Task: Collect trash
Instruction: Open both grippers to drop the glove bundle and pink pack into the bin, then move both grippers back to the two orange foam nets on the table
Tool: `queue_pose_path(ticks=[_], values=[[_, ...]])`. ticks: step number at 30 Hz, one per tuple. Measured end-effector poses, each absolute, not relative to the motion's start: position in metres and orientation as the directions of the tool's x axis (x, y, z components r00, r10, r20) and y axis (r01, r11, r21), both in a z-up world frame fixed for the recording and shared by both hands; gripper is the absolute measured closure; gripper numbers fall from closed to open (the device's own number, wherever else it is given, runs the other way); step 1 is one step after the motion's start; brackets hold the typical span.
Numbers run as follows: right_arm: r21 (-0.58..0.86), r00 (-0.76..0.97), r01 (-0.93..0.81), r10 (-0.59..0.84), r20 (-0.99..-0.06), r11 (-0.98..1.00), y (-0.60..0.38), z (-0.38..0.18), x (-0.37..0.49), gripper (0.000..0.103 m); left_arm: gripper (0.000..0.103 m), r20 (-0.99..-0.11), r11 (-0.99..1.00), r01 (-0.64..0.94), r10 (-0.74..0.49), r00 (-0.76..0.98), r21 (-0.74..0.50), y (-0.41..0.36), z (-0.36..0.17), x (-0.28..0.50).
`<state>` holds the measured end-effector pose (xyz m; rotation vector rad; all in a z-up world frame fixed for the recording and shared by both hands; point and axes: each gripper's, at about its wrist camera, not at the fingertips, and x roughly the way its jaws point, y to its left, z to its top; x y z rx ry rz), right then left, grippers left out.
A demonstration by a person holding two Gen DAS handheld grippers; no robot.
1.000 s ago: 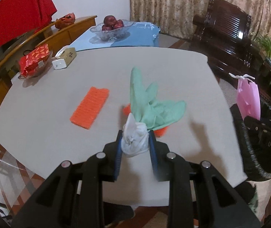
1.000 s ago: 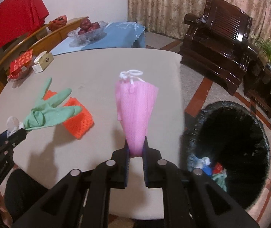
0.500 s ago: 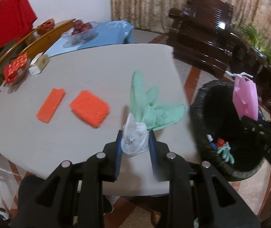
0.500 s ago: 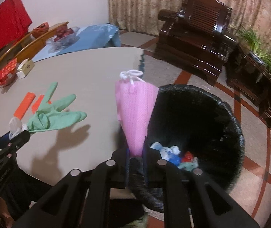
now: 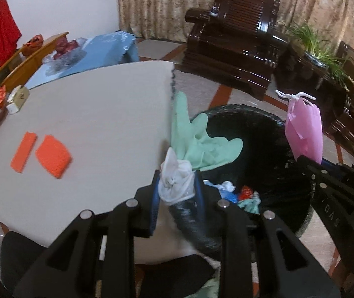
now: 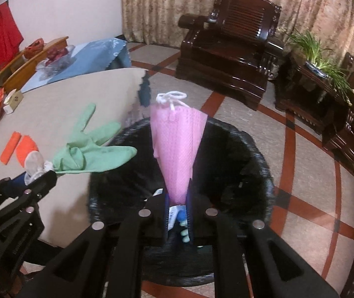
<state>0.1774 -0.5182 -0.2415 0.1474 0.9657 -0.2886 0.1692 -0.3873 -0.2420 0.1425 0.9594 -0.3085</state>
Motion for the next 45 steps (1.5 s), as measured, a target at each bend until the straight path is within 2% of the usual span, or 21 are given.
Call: queue_pose_path(ticks=[7, 8, 9, 10, 11, 13, 15, 22, 32, 34, 45], values=[[0.016, 0.501, 0.32, -0.155, -0.852, 0.947, -0.559, -0.271, 0.177, 0.09, 0.077, -0.851, 0.94, 0.338, -0.212, 0.48, -0.043, -0.43, -0.267, 0.168], [0.018, 0.487, 0.313, -0.144, -0.862, 0.95, -0.565, -0.28, 0.179, 0.087, 0.076, -0.869, 0.934, 0.356, -0.192, 0.457, -0.019, -0.44, -0.277, 0.167], [0.012, 0.485, 0.315, -0.15, -0.862, 0.949, -0.567, -0.284, 0.177, 0.077, 0.073, -0.876, 0.934, 0.357, -0.175, 0.45, -0.003, -0.443, -0.282, 0.166], [-0.006, 0.48, 0.327, -0.171, -0.86, 0.945, -0.572, -0.29, 0.176, 0.072, 0.065, -0.885, 0.934, 0.358, -0.177, 0.431, -0.012, -0.445, -0.29, 0.164], [-0.017, 0.466, 0.333, -0.18, -0.866, 0.943, -0.576, -0.296, 0.177, 0.068, 0.064, -0.891, 0.931, 0.363, -0.183, 0.416, -0.022, -0.447, -0.294, 0.161], [-0.007, 0.457, 0.346, -0.175, -0.872, 0.938, -0.58, -0.302, 0.176, 0.069, 0.062, -0.885, 0.928, 0.373, -0.173, 0.433, 0.001, -0.449, -0.296, 0.154], [0.005, 0.452, 0.354, -0.167, -0.876, 0.935, -0.582, -0.306, 0.173, 0.069, 0.056, -0.881, 0.926, 0.377, -0.176, 0.439, 0.003, -0.447, -0.296, 0.15], [-0.004, 0.453, 0.352, -0.174, -0.874, 0.936, -0.574, -0.3, 0.166, 0.07, 0.055, -0.868, 0.926, 0.378, -0.177, 0.463, 0.013, -0.431, -0.285, 0.148], [0.009, 0.488, 0.336, -0.165, -0.857, 0.942, -0.538, -0.272, 0.167, 0.07, 0.052, -0.859, 0.943, 0.33, -0.14, 0.493, 0.036, -0.37, -0.277, 0.158], [0.019, 0.503, 0.327, -0.157, -0.85, 0.945, -0.523, -0.265, 0.168, 0.07, 0.048, -0.848, 0.947, 0.317, -0.125, 0.515, 0.053, -0.352, -0.273, 0.162], [0.054, 0.514, 0.227, -0.073, -0.855, 0.972, -0.413, -0.267, 0.206, 0.07, 0.048, -0.829, 0.978, 0.182, -0.015, 0.559, 0.105, -0.214, -0.269, 0.212]])
